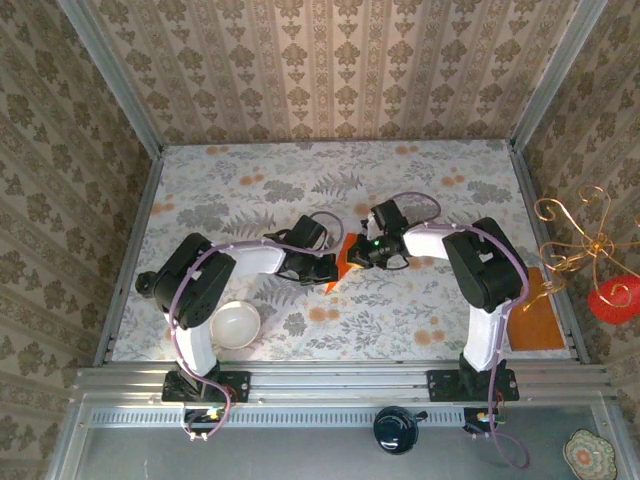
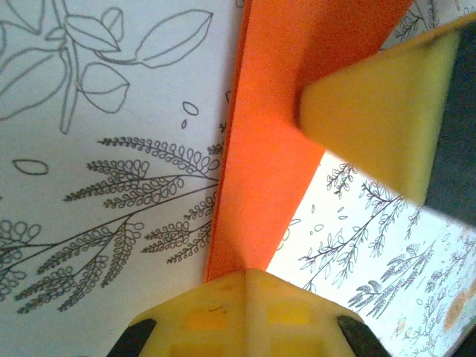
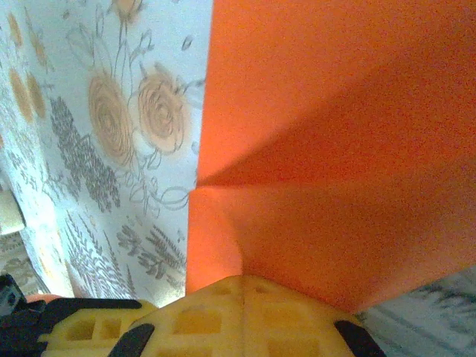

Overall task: Fold a paper plane with a square sheet of paper (pick it up from the middle)
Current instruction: Fold the wing for the fifth time at the center of the table.

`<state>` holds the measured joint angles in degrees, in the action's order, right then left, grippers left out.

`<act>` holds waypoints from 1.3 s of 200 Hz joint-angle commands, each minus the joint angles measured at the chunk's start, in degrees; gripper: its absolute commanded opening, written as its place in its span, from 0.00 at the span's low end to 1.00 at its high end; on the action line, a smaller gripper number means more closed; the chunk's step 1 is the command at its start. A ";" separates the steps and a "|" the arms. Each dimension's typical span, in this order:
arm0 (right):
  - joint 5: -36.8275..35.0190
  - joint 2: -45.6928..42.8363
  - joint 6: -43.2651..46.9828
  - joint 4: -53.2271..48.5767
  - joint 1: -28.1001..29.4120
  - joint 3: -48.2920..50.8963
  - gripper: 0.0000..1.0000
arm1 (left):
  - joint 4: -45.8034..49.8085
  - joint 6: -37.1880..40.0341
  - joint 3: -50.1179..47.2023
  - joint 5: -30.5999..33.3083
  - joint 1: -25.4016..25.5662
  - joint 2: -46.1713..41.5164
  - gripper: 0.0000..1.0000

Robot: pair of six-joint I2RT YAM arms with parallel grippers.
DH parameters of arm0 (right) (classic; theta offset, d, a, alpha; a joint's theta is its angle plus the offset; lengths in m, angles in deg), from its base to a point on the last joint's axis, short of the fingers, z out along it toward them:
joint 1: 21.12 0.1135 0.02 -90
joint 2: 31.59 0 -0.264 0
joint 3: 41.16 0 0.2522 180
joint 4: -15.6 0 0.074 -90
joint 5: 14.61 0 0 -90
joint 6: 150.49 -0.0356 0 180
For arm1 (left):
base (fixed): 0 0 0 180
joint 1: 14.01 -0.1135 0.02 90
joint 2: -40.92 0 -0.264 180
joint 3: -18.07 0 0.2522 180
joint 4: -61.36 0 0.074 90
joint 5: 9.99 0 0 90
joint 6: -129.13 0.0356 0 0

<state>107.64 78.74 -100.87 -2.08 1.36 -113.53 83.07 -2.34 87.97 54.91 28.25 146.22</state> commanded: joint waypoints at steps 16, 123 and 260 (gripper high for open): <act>-3.96 3.17 2.65 -1.72 -4.76 -3.33 0.07 | 5.39 -1.59 -4.17 0.55 0.02 0.88 0.00; -3.29 3.95 2.54 -2.49 -5.74 -3.27 0.06 | 3.44 0.88 1.30 -0.66 0.00 -3.20 0.00; -2.60 3.73 1.71 0.24 -6.57 -2.68 0.09 | 5.74 -0.88 2.99 1.43 -0.13 4.57 0.00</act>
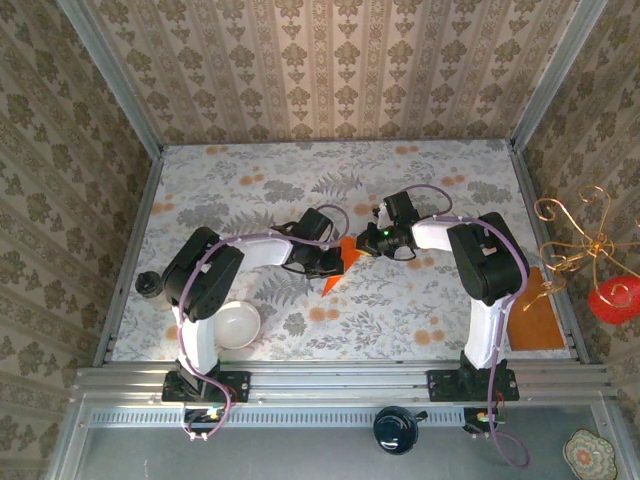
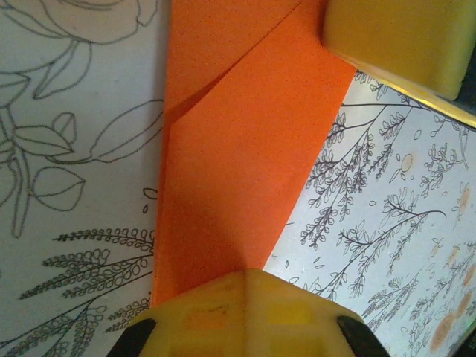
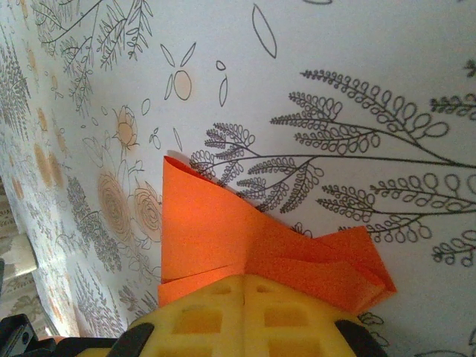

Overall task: Fold a paper plane with a square sheet of paper (pick it up from the middle)
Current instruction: Fold the wing for the fifth time at the center of the table, then turn over the paper plane at the center of the table.

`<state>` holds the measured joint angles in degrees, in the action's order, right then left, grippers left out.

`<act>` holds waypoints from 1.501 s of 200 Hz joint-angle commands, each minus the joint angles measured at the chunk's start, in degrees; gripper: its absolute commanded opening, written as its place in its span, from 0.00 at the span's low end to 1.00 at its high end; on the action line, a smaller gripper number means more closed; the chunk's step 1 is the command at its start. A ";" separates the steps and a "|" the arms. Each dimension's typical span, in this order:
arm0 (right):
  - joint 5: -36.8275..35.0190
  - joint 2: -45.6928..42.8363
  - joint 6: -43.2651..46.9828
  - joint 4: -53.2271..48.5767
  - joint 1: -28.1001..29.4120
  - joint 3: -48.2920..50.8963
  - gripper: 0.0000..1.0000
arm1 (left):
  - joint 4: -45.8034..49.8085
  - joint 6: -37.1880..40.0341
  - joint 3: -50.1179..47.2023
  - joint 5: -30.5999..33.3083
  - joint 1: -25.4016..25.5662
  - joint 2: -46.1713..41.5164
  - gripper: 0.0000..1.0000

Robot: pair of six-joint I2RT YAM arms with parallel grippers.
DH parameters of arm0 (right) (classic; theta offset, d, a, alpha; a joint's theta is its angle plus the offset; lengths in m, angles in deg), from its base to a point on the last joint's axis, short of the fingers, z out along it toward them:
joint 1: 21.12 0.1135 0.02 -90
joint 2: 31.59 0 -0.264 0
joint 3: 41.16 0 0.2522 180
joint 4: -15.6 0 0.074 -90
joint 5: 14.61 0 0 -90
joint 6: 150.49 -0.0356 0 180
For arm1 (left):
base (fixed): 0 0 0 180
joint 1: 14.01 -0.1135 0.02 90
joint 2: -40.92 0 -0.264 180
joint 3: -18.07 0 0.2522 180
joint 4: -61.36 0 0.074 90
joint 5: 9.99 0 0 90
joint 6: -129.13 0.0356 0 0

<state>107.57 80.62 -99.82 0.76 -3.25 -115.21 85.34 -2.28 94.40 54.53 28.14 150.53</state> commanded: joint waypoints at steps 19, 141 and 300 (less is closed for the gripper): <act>-3.44 2.01 0.83 -2.52 -3.95 -2.26 0.11 | 2.76 -1.30 -4.83 1.51 0.04 0.13 0.00; -20.70 -14.10 1.41 -15.66 -1.61 -3.17 0.28 | 5.62 -0.35 0.29 -0.01 -3.76 -15.27 0.14; -44.59 -4.35 -8.65 -36.31 24.41 -16.64 0.65 | 4.57 3.09 -21.47 7.14 -19.56 -34.21 0.91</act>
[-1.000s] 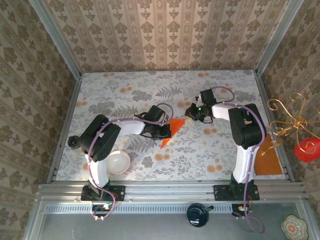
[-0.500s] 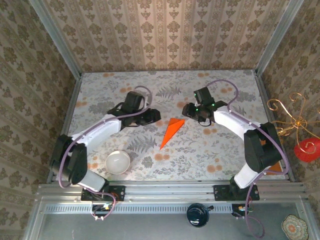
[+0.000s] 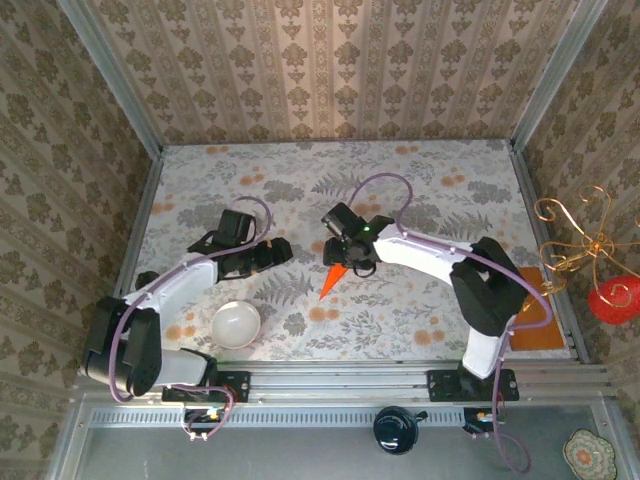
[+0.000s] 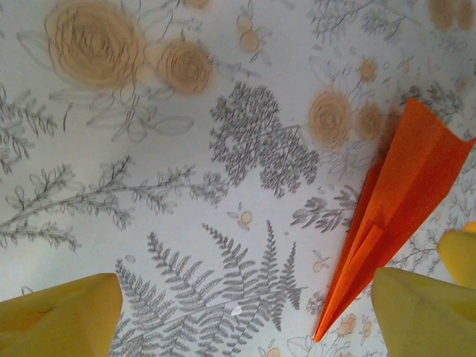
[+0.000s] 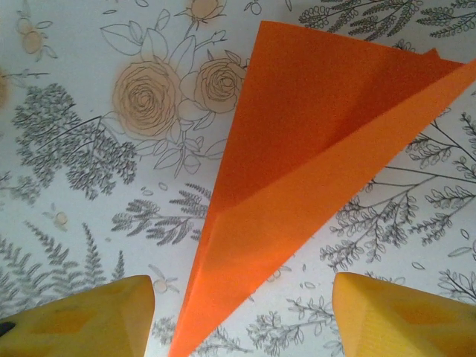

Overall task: Fold a paper plane with a square sheet of paper (pick it up from the middle)
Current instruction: Turn over the paper plane at the center of the table.

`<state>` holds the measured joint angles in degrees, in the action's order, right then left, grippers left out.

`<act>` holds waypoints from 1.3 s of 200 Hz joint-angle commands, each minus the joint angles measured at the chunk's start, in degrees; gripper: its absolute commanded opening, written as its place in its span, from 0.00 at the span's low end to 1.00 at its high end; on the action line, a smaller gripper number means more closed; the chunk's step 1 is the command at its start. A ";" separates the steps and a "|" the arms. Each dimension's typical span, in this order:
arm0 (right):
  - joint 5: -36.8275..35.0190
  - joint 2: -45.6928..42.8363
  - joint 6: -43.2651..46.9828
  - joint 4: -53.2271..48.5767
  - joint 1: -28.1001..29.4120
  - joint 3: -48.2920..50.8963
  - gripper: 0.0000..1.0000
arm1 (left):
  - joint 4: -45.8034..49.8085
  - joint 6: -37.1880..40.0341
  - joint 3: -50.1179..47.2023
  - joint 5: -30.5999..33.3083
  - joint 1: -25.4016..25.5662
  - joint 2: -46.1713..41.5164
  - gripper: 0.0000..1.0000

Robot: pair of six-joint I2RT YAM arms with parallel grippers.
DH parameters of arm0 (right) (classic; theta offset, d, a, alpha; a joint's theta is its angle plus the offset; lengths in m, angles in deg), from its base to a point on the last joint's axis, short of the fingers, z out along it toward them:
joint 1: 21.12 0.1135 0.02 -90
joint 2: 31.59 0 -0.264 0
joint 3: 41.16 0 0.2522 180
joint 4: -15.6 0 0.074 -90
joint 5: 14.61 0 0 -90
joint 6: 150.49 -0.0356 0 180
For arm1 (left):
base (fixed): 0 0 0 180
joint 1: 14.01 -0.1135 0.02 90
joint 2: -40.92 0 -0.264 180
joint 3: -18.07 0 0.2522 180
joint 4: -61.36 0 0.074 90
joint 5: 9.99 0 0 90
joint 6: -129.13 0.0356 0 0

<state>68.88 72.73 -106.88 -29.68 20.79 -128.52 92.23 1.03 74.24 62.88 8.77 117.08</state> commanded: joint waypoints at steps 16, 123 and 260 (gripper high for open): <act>-6.30 4.49 -1.47 -5.95 0.78 -3.97 0.60 | -2.72 -0.30 -1.59 -1.50 -0.20 -0.64 0.93; -7.62 1.33 -5.15 -5.40 0.82 0.51 0.45 | -4.01 0.32 0.02 -3.60 0.69 2.27 0.95; -5.03 -4.20 -2.20 2.98 -2.34 4.10 0.09 | -3.80 -1.47 -1.77 -1.08 -1.88 0.79 0.94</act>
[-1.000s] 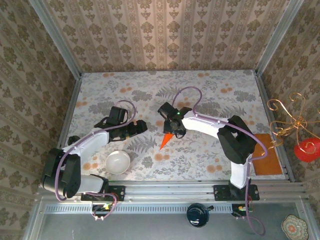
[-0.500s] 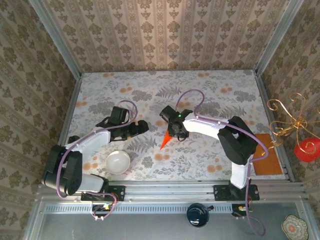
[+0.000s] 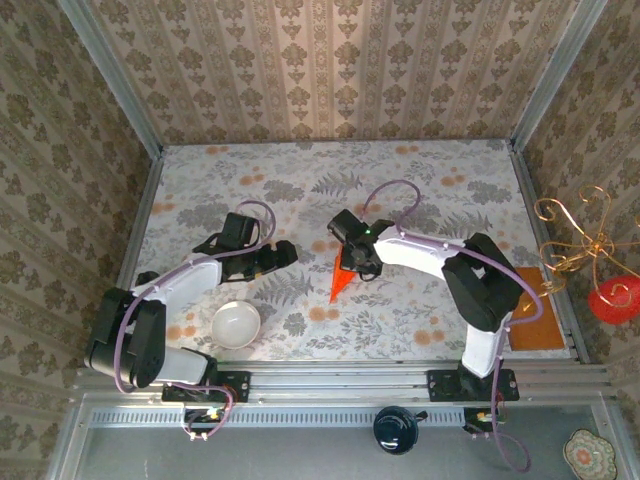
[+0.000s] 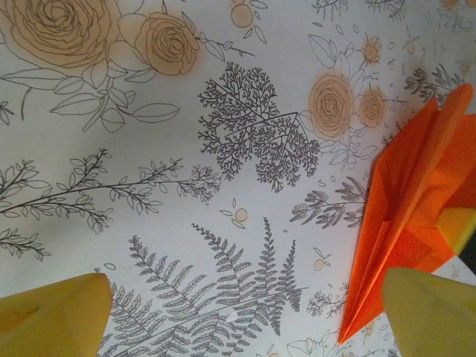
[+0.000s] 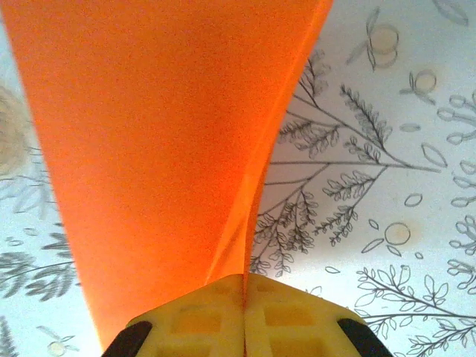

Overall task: Fold a paper plane with a square sheet of paper (pick it up from the middle)
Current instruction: Turn over the paper plane at the center of the table.

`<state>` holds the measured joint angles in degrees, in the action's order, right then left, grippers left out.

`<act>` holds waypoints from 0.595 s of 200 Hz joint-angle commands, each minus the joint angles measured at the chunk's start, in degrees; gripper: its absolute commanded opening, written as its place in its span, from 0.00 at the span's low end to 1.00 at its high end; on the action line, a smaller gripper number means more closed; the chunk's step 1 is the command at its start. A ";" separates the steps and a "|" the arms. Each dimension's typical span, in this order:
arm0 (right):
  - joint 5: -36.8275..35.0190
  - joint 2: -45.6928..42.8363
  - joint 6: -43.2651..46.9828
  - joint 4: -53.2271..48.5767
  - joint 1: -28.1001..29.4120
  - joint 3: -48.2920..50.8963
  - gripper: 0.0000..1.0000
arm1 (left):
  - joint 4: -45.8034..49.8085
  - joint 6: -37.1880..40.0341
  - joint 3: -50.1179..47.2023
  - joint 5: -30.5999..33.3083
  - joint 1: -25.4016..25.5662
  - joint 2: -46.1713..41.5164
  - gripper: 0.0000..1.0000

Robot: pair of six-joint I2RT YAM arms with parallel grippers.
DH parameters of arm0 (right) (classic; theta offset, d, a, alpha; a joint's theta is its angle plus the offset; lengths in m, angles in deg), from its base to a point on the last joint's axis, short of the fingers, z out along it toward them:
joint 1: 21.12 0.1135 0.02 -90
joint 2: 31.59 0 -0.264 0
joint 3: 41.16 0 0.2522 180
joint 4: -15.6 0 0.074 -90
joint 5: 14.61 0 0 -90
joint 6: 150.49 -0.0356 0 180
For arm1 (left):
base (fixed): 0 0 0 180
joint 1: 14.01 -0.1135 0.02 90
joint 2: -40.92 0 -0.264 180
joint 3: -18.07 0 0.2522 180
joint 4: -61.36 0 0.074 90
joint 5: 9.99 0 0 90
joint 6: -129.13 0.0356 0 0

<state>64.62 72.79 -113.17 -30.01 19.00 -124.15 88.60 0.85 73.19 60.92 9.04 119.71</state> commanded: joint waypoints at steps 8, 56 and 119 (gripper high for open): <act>0.48 -4.97 6.20 4.85 -0.72 -0.50 0.09 | -0.45 -1.54 -1.22 0.58 -2.96 -2.52 0.94; 15.04 -7.78 14.39 15.68 -1.62 -0.37 0.08 | -4.15 -4.53 -3.60 -1.26 -5.47 -5.22 0.94; 34.75 -4.36 7.07 38.11 -5.56 10.02 0.08 | -6.18 -6.67 -3.57 -2.94 -5.00 -4.18 0.90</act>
<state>89.91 66.34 -102.53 -2.54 15.39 -118.01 83.97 -3.94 70.33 58.95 3.90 115.53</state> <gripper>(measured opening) 0.085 0.911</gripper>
